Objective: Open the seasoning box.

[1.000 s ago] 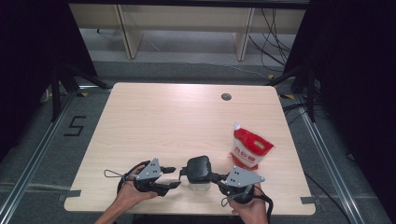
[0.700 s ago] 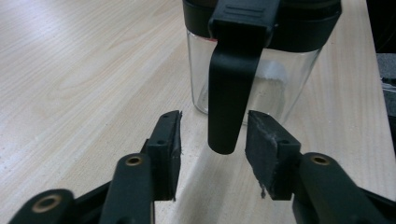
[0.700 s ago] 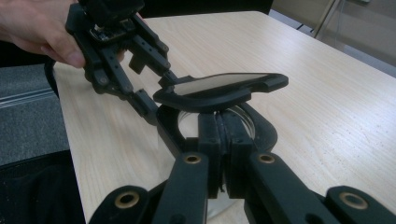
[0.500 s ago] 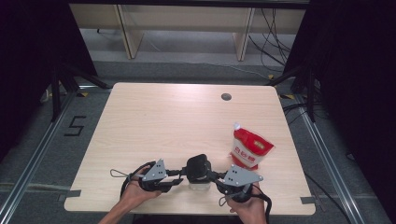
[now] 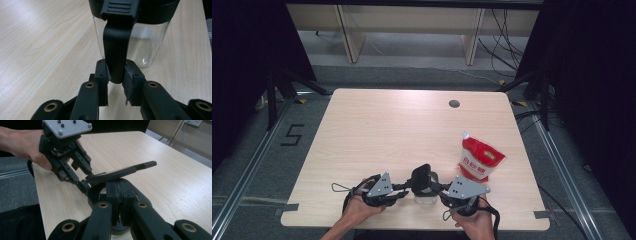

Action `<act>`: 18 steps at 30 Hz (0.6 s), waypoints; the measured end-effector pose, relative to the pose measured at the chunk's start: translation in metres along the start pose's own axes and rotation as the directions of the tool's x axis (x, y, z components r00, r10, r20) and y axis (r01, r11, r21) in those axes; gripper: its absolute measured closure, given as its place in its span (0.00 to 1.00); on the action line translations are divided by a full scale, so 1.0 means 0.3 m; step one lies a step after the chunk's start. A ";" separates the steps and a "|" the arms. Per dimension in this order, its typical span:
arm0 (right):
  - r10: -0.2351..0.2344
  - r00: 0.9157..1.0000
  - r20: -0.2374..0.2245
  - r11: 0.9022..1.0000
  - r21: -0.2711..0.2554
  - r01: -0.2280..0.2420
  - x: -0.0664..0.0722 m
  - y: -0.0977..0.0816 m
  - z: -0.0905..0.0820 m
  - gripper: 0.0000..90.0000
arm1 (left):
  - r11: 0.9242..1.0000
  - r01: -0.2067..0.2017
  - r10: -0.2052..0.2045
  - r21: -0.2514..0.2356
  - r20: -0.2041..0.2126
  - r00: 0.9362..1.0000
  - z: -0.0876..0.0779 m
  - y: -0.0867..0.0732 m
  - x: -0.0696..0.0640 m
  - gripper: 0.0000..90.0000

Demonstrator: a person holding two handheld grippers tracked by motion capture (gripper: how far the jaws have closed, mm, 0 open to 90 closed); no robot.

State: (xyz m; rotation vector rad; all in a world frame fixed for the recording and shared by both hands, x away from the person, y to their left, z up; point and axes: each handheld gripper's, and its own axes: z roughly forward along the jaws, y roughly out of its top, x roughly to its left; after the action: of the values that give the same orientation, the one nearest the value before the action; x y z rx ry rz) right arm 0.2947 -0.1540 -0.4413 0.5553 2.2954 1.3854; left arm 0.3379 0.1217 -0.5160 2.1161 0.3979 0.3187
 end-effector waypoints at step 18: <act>-0.043 0.999 -0.033 0.999 -0.011 0.042 0.032 0.057 0.052 0.99 | 1.000 0.010 -0.009 0.021 -0.037 0.999 0.005 0.012 -0.016 0.83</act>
State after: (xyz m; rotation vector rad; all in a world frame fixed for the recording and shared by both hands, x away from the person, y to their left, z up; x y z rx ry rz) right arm 0.2971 -0.1301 -0.4339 0.4811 2.3117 1.3956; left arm 0.3345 0.1170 -0.5141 2.1305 0.4346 0.3500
